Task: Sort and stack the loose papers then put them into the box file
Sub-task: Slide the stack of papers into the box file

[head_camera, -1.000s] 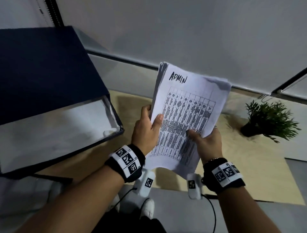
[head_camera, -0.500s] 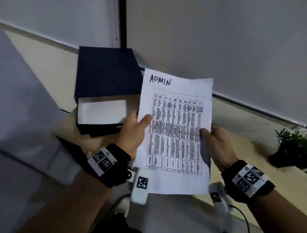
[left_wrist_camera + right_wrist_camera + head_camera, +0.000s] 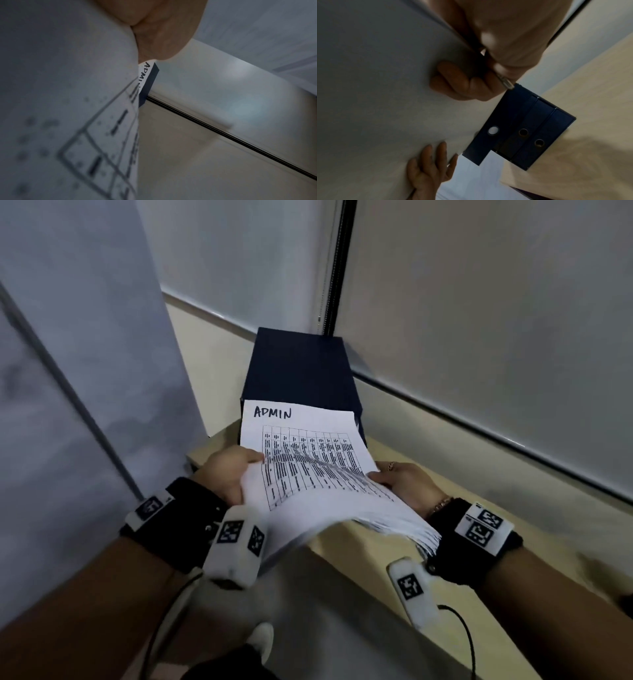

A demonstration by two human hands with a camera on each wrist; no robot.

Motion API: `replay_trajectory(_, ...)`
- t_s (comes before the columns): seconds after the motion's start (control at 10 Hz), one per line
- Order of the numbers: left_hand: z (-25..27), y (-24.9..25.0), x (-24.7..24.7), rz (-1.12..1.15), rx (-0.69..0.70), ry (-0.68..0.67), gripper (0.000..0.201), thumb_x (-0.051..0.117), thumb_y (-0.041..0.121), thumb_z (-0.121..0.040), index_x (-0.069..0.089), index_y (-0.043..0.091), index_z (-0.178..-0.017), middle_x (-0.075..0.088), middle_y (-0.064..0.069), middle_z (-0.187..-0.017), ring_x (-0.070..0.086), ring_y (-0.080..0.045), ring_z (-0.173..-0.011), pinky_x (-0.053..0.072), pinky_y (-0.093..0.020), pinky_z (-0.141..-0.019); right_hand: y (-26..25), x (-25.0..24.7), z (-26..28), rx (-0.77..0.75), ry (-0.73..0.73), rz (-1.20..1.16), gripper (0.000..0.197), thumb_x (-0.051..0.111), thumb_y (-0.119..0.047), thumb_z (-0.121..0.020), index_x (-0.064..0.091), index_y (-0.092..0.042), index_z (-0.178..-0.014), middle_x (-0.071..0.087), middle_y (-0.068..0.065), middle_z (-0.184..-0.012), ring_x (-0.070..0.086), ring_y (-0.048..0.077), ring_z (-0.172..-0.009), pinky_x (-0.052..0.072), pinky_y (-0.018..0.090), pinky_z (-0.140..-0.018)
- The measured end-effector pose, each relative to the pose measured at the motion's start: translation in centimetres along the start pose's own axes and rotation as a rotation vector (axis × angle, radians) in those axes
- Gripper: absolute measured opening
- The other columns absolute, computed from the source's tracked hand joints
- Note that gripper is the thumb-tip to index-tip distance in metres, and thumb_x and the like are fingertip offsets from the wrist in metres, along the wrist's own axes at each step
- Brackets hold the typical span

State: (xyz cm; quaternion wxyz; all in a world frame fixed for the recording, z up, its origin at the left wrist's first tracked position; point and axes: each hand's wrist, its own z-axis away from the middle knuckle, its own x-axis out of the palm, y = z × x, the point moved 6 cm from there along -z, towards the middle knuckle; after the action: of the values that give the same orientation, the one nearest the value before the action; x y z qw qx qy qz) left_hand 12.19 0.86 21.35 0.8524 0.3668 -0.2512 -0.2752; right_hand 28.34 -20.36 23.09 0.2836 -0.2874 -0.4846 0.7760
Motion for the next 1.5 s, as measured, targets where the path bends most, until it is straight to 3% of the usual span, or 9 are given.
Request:
replay_trajectory(0.1, 0.3, 1.4, 0.2, -0.037, 0.003, -0.030, 0.033, 0.035, 0.006, -0.101, 0.050, 0.004, -0.131, 0.067, -0.018, -0.102, 0.069, -0.030, -0.068, 0.047, -0.045, -0.061, -1.0, 0.2, -1.4, 0.060, 0.000, 0.170, 0.013, 0.060, -0.011, -0.091, 0.063, -0.020, -0.082, 0.065, -0.017, -0.053, 0.059, -0.007, -0.047, 0.048, 0.008, -0.053)
replay_trajectory(0.3, -0.7, 2.0, 1.2, -0.082, -0.008, -0.181, 0.032, 0.031, -0.001, -0.097, 0.057, 0.001, -0.116, 0.074, -0.017, -0.080, 0.072, -0.029, -0.061, 0.059, -0.039, -0.054, -1.5, -0.6, -1.4, 0.228, 0.048, 0.230, 0.038, 0.063, -0.008, -0.083, 0.060, -0.009, -0.045, 0.049, 0.010, -0.047, 0.044, 0.020, -0.038, 0.032, 0.021, -0.041)
replay_trajectory(0.4, -1.7, 2.9, 1.8, -0.079, 0.004, -0.226, 0.030, 0.032, -0.004, -0.094, 0.061, 0.001, -0.101, 0.074, -0.015, -0.085, 0.070, -0.030, -0.071, 0.054, -0.043, -0.077, -1.9, -0.5, -1.9, 0.265, 0.085, 0.184, 0.063, 0.059, -0.004, -0.085, 0.046, -0.012, -0.024, 0.040, 0.004, -0.034, 0.036, 0.015, -0.026, 0.026, 0.014, -0.032)
replay_trajectory(0.6, -2.3, 3.6, 1.0, -0.047, -0.051, -0.233, 0.034, 0.030, 0.014, -0.099, 0.064, 0.008, -0.101, 0.076, -0.014, -0.086, 0.071, -0.029, -0.074, 0.053, -0.040, -0.080, -3.5, -1.0, -5.8, 0.180, 0.105, 0.332, 0.023, 0.056, -0.019, -0.094, 0.055, -0.019, -0.071, 0.056, -0.001, -0.076, 0.060, 0.002, -0.049, 0.044, 0.008, -0.044)
replay_trajectory(0.8, -3.9, 4.3, -0.9, -0.198, -0.191, -0.200, 0.025, 0.040, 0.018, -0.098, 0.056, -0.002, -0.094, 0.067, -0.016, -0.062, 0.065, -0.020, -0.045, 0.053, -0.023, -0.040, -6.2, 0.2, -8.7, 0.147, 0.212, 0.373, 0.028, 0.060, -0.020, -0.091, 0.049, -0.021, -0.065, 0.055, -0.005, -0.057, 0.046, -0.010, -0.029, 0.035, 0.005, -0.033)
replay_trajectory(1.1, -7.8, 8.8, 1.3, -0.335, 0.038, -0.002, 0.008, 0.051, -0.004, -0.089, 0.051, -0.001, -0.082, 0.052, -0.018, -0.075, 0.060, -0.027, -0.063, 0.055, -0.039, -0.064, -5.7, 0.1, -8.3, 0.172, 0.220, 0.254, 0.019, 0.045, 0.002, -0.089, 0.057, -0.012, -0.089, 0.052, 0.011, -0.060, 0.048, 0.021, -0.036, 0.042, 0.023, -0.043)
replay_trajectory(1.2, -9.6, 9.7, 1.9, -0.400, 0.076, 0.011, 0.007, 0.053, -0.003, -0.077, 0.051, -0.005, -0.072, 0.053, -0.017, -0.072, 0.059, -0.030, -0.071, 0.050, -0.041, -0.063, -6.2, 0.5, -10.7, 0.113, 0.320, 0.389, 0.027, 0.046, -0.004, -0.085, 0.060, -0.016, -0.104, 0.067, 0.013, -0.084, 0.068, 0.027, -0.058, 0.060, 0.042, -0.059)
replay_trajectory(1.4, -10.7, 9.2, 2.8, -0.986, 0.217, 0.083, 0.025, 0.048, 0.004, -0.093, 0.043, 0.005, -0.068, 0.042, -0.005, -0.069, 0.040, -0.016, -0.059, 0.036, -0.022, -0.049, -7.1, 3.2, -13.2, -0.014, 0.357, 0.820, 0.039, 0.049, -0.002, -0.083, 0.061, -0.012, -0.119, 0.062, 0.013, -0.124, 0.058, 0.032, -0.114, 0.045, 0.032, -0.095)
replay_trajectory(1.5, -11.0, 9.2, 3.1, -1.214, 0.298, 0.133, 0.020, 0.049, 0.007, -0.094, 0.052, -0.007, -0.108, 0.045, -0.013, -0.094, 0.051, -0.027, -0.088, 0.035, -0.022, -0.068, -6.9, 3.4, -13.4, -0.004, 0.338, 0.911, 0.036, 0.050, -0.007, -0.083, 0.060, -0.012, -0.116, 0.062, 0.015, -0.120, 0.059, 0.035, -0.109, 0.047, 0.035, -0.092)
